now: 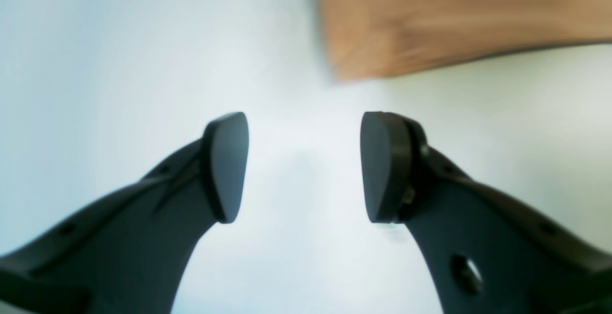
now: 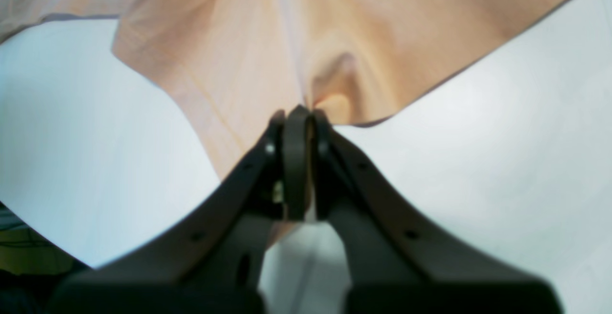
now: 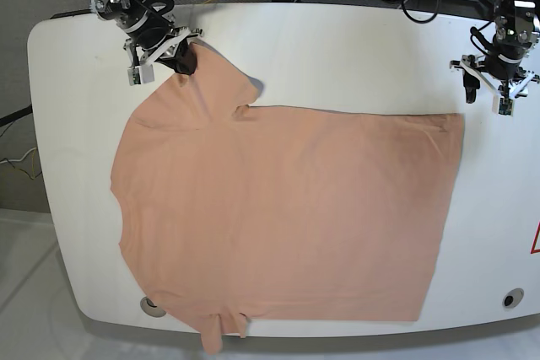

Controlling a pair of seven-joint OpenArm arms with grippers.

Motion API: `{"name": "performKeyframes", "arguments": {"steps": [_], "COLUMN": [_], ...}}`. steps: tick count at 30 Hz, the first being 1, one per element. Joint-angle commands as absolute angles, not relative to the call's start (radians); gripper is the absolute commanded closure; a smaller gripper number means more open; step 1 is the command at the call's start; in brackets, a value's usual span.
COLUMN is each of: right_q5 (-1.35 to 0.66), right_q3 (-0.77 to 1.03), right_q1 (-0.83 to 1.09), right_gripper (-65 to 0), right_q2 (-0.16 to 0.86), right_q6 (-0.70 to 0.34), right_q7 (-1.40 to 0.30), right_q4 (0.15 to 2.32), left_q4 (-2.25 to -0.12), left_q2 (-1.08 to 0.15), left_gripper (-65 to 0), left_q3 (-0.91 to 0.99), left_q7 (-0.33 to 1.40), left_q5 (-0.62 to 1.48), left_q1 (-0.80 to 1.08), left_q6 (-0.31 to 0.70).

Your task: Fold the T-shirt properly

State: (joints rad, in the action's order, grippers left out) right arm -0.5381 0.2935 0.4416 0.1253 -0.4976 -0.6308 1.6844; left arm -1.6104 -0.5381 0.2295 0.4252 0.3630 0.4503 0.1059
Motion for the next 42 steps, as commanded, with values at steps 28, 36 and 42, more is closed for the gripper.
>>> {"name": "performKeyframes", "arguments": {"steps": [28, 36, 42], "right_q5": [-0.540, -0.545, -0.546], "right_q3": [0.298, 0.299, 0.299], "right_q1": [0.453, 0.448, 0.447], "right_gripper": [0.0, 0.0, 0.0], "right_q2": [0.129, 0.129, 0.129], "right_q6": [-0.505, -0.503, -0.503], "right_q7": [-0.644, -0.639, -0.636], "right_q4": [1.696, 1.696, 1.695], "left_q4": [-0.950, -0.982, -1.036], "left_q2": [-0.675, -0.608, -0.567], "left_gripper": [-32.1, -32.1, -32.2], "left_q3": [0.353, 0.334, 0.315], "left_q7": [0.787, 0.821, 0.818], "left_q5": [0.843, 0.855, 0.846], "left_q1": [0.079, 0.041, 0.042], "left_q6": [0.246, 0.240, 0.258]}}
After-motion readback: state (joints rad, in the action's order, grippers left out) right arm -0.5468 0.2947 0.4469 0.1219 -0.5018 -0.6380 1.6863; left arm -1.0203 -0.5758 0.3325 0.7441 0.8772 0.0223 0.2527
